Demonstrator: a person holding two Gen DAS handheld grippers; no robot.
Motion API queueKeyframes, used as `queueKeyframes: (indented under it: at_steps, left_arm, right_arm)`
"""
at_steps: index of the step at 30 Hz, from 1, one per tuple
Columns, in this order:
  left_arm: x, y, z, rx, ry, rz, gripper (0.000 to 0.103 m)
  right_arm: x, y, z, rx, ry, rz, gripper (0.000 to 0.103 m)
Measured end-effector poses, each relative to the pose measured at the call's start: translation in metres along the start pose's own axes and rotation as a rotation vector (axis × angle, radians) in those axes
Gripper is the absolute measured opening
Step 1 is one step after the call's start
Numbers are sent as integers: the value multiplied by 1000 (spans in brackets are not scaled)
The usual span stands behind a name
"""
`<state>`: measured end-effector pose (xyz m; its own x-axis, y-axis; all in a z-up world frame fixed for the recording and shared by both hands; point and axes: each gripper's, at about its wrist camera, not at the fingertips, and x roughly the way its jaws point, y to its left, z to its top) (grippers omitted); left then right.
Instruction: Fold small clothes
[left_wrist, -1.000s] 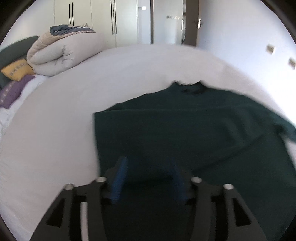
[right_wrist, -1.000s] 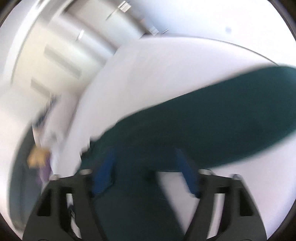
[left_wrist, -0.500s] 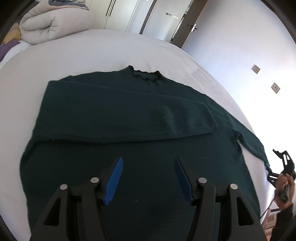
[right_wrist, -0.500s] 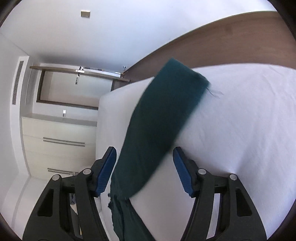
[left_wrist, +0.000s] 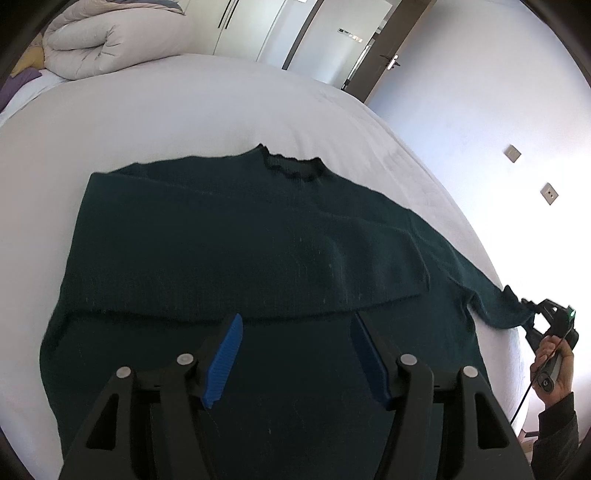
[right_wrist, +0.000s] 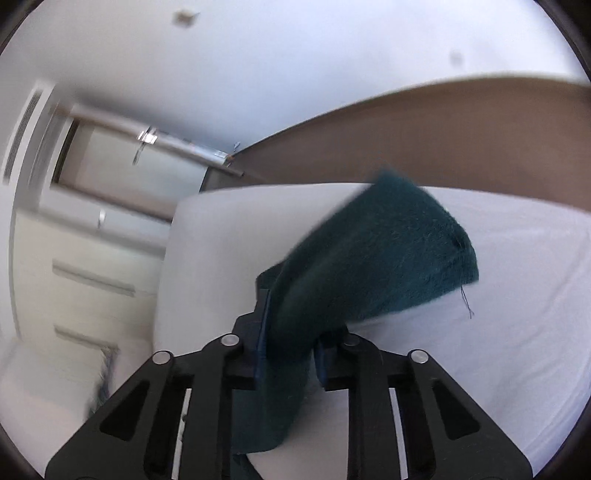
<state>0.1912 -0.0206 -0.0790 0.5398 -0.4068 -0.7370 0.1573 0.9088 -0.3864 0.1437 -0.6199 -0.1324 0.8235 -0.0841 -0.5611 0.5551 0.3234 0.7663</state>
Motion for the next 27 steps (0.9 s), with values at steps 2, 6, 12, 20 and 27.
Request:
queueKeyframes:
  at_steps: [2,6,12,20,27]
  left_arm:
    - [2,2,7,-19,2,-25,64]
    - [5,7,18,-78,3,-96,64]
    - [11,19,28,-168,31,-217,64]
    - [42,45,30,-339,116,-326,82]
    - [54,37,40,-349,138,-335,82]
  right_arm:
    - [6,45,-13,-143,17,4,18]
    - [25,156,-86,-548,86,3,14]
    - [60,272,-266,-1145,186,4,13]
    - [93,276,-443,-1493,339,-46,13]
    - [79,215,-419,-1345,476,38,13]
